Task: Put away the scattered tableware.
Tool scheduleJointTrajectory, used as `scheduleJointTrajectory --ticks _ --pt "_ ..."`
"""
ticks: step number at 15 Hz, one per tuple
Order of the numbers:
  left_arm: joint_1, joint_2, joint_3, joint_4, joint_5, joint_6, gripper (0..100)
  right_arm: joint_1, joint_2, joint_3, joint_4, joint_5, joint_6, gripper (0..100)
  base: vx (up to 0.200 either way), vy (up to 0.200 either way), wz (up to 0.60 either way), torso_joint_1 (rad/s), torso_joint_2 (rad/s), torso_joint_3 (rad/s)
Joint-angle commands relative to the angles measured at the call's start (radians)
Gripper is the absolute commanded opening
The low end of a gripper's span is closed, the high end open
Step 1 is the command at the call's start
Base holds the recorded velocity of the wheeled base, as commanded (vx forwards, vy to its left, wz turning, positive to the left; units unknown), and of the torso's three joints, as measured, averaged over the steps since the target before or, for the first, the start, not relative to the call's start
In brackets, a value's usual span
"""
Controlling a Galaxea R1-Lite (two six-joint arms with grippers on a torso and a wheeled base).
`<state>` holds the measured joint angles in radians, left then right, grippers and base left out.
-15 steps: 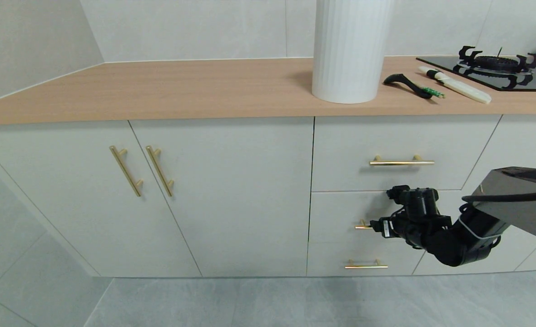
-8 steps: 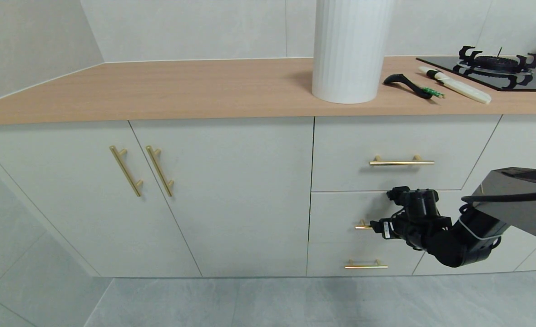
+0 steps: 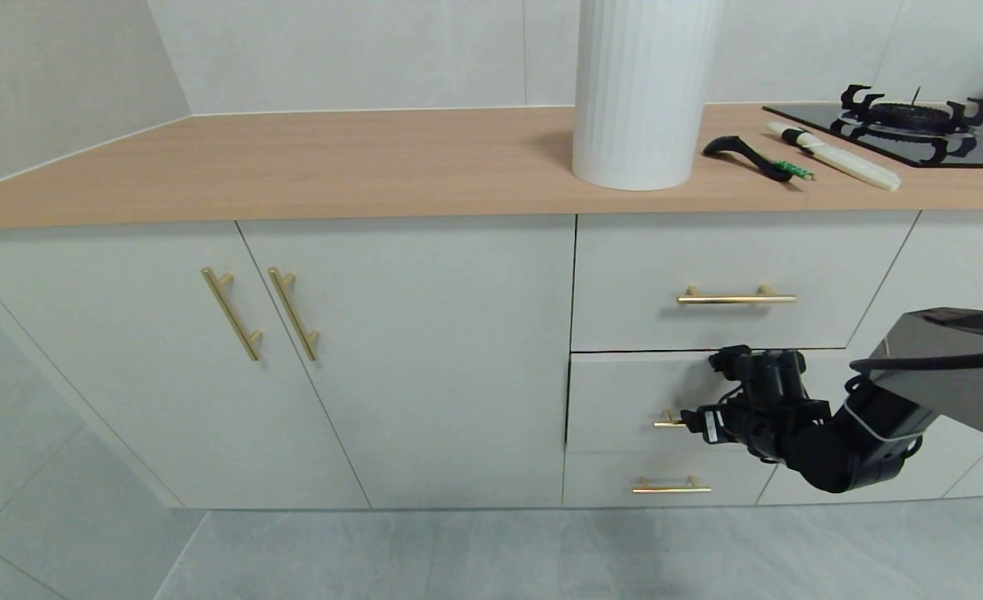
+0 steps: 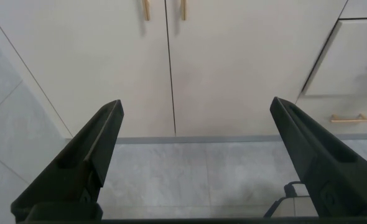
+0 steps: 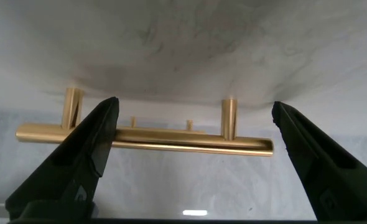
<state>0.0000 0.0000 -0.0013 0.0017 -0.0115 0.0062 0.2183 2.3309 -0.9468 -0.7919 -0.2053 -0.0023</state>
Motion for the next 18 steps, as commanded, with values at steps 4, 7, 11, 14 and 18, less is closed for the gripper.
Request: scheduleJointTrajectory --ticks 4,7,11,14,18 --pt "0.000 0.002 0.000 0.000 -0.001 0.000 100 0.001 -0.263 0.072 0.289 0.107 -0.053 100 0.000 0.000 0.00 0.000 0.00 0.000" --pt "0.000 0.002 0.000 0.000 -0.001 0.000 100 0.003 -0.467 0.072 0.505 0.139 -0.090 100 0.000 0.000 0.00 0.000 0.00 0.000" --pt "0.000 0.002 0.001 0.000 -0.001 0.000 100 0.065 -0.654 0.074 0.589 0.132 -0.082 100 0.000 0.000 0.00 0.000 0.00 0.000" --pt "0.000 0.002 0.000 0.000 -0.001 0.000 100 0.092 -0.630 0.068 0.566 0.129 -0.036 100 0.000 0.000 0.00 0.000 0.00 0.000" --pt "0.000 0.002 0.001 0.000 0.001 0.000 100 0.081 -0.472 0.069 0.396 0.083 -0.027 100 0.000 0.000 0.00 0.000 0.00 0.000"
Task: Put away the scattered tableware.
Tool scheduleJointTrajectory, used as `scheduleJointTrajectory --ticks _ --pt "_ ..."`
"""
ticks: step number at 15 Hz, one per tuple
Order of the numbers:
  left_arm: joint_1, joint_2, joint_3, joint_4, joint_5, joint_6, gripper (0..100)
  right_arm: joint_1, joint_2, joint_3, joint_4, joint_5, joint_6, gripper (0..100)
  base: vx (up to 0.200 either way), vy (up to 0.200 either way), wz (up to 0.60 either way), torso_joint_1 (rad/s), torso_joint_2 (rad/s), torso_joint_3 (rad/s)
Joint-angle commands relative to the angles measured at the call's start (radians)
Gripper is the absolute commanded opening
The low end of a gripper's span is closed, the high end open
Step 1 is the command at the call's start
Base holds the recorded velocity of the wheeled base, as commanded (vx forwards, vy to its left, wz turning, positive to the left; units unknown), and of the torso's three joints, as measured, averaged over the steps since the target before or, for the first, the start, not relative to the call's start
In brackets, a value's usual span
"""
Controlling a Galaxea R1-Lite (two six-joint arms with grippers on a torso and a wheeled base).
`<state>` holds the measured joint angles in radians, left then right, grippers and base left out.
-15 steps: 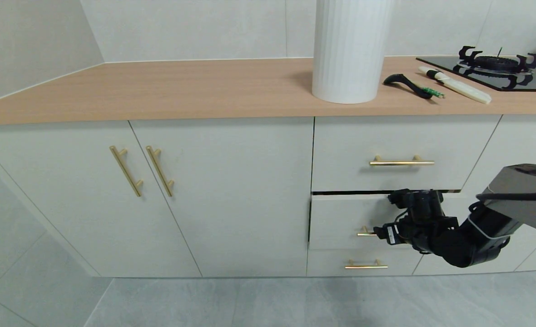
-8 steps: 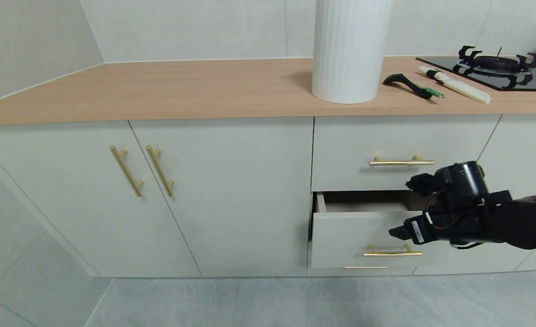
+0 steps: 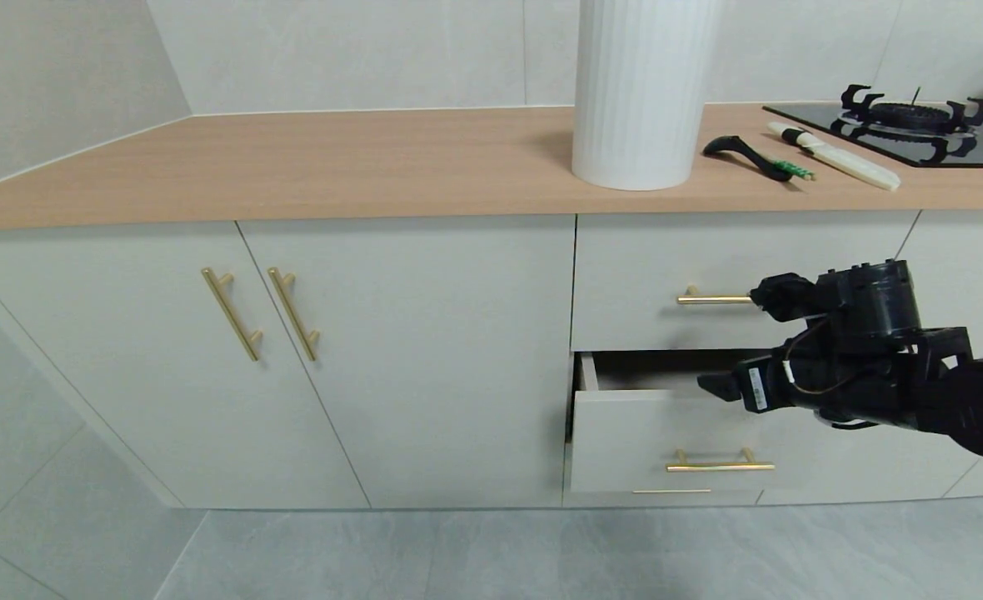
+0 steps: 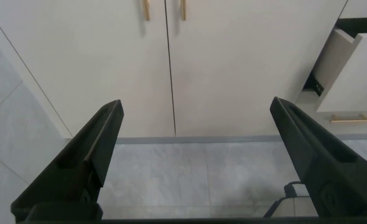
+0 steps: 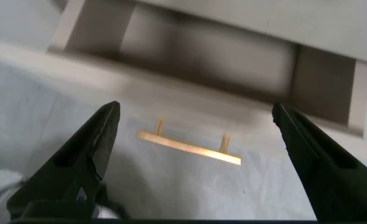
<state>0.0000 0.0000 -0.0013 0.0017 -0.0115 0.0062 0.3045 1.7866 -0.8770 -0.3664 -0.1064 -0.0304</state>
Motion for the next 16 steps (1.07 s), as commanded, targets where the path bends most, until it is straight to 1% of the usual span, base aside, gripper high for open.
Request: scheduleJointTrajectory --ticks 1,2,3,4,7,11,16 --pt "0.000 0.002 0.000 0.000 -0.001 0.000 100 -0.010 0.114 -0.003 -0.077 -0.033 0.018 100 0.000 0.000 0.00 0.000 0.00 0.000" --pt "0.000 0.002 0.000 0.000 -0.001 0.000 100 -0.010 0.114 -0.003 -0.077 -0.033 0.018 100 0.000 0.000 0.00 0.000 0.00 0.000" --pt "0.000 0.002 0.000 0.000 -0.001 0.000 100 -0.013 0.157 -0.007 -0.124 -0.038 0.037 100 0.000 0.000 0.00 0.000 0.00 0.000" --pt "0.000 0.002 0.001 0.000 -0.001 0.000 100 -0.013 0.180 -0.017 -0.137 -0.047 0.040 100 0.000 0.000 0.00 0.000 0.00 0.000" --pt "0.000 0.002 0.001 0.000 0.001 0.000 100 -0.013 0.211 -0.045 -0.137 -0.081 0.083 100 0.000 0.000 0.00 0.000 0.00 0.000" --pt "0.000 0.002 0.000 0.000 -0.001 0.000 100 -0.015 0.200 -0.042 -0.123 -0.081 0.081 100 0.000 0.000 0.00 0.000 0.00 0.000" --pt "0.000 0.002 0.001 0.000 -0.001 0.000 100 -0.015 0.177 -0.043 -0.068 -0.081 0.080 100 0.000 0.000 0.00 0.000 0.00 0.000"
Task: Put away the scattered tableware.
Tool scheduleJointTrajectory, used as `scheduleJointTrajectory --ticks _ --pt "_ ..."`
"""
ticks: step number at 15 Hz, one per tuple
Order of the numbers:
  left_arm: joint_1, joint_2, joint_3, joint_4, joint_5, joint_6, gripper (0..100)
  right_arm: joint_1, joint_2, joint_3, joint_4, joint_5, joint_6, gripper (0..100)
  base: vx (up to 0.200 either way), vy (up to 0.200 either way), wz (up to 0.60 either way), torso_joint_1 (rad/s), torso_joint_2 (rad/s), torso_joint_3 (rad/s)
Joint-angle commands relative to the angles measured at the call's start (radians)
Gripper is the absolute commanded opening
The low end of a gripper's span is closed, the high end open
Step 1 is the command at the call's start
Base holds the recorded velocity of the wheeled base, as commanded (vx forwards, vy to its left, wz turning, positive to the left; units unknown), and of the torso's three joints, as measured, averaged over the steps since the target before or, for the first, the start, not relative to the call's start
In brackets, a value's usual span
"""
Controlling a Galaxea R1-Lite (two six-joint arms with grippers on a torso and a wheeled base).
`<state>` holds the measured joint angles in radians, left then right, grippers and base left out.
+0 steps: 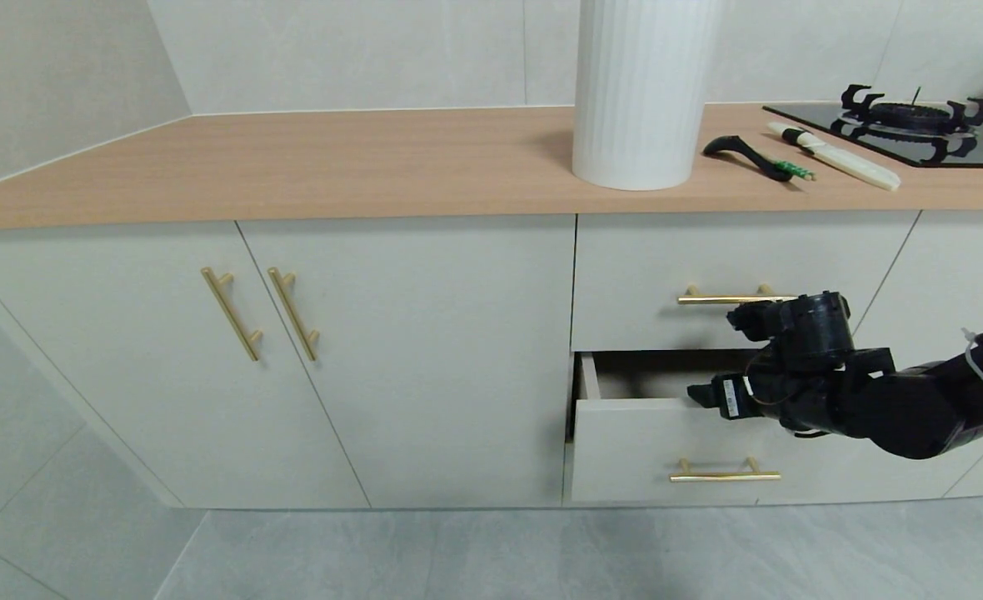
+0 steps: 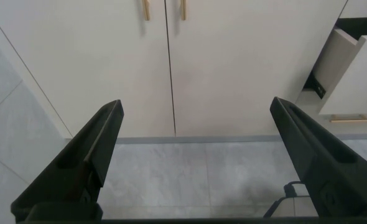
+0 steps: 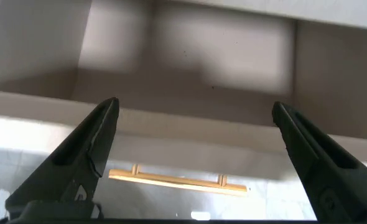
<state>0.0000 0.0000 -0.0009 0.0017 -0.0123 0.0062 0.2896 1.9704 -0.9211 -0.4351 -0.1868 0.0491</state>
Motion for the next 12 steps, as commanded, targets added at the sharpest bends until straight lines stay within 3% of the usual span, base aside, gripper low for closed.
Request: scheduleJointTrajectory --ticks 1,12 --pt "0.000 0.002 -0.001 0.000 0.000 0.000 100 0.000 -0.012 -0.001 0.015 0.000 -0.002 100 0.000 0.000 0.00 0.000 0.00 0.000" --pt "0.000 0.002 -0.001 0.000 0.000 0.000 100 0.003 -0.140 -0.024 0.412 0.012 -0.094 100 0.000 0.000 0.00 0.000 0.00 0.000"
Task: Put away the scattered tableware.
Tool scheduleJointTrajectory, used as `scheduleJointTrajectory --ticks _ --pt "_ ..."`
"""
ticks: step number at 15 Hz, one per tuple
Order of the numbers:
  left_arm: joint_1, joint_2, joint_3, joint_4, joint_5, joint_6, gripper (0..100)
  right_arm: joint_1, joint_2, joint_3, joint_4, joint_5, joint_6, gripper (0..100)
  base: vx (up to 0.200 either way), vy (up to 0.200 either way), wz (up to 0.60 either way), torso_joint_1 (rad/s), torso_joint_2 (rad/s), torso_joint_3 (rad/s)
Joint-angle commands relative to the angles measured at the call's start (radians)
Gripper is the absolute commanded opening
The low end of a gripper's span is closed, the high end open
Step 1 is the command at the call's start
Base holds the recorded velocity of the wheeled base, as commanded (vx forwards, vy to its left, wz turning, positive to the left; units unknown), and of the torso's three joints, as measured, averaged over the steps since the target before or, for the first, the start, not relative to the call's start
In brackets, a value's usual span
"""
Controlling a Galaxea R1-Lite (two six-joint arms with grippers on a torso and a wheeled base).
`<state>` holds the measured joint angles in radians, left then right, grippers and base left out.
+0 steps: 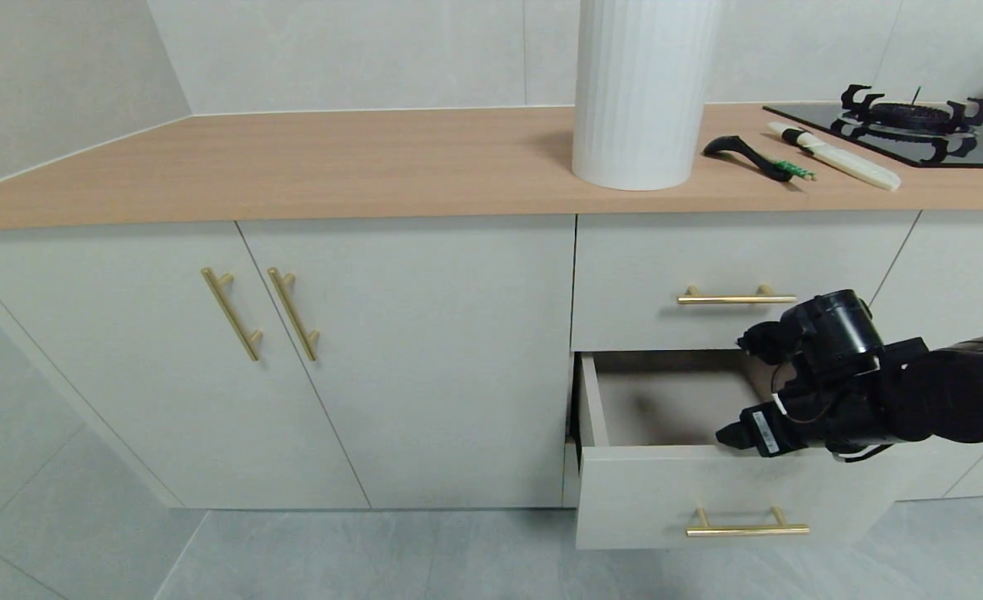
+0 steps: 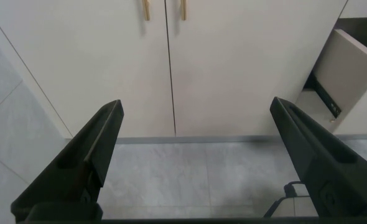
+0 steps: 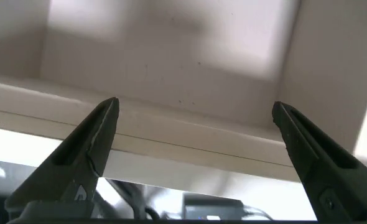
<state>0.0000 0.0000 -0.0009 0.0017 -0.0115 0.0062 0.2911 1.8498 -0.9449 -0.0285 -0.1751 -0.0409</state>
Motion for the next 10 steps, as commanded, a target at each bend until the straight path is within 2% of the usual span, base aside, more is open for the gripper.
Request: scheduleJointTrajectory --ticks 1,6,10 --pt "0.000 0.002 0.001 0.000 0.001 0.000 100 0.002 -0.026 0.000 0.027 0.000 -0.013 100 0.000 0.000 0.00 0.000 0.00 0.000" --pt "0.000 0.002 -0.001 0.000 0.001 0.000 100 0.007 -0.055 0.006 0.188 -0.001 -0.099 100 0.000 0.000 0.00 0.000 0.00 0.000" --pt "0.000 0.002 -0.001 0.000 -0.001 0.000 100 0.025 -0.078 0.005 0.298 -0.003 -0.117 100 0.000 0.000 0.00 0.000 0.00 0.000"
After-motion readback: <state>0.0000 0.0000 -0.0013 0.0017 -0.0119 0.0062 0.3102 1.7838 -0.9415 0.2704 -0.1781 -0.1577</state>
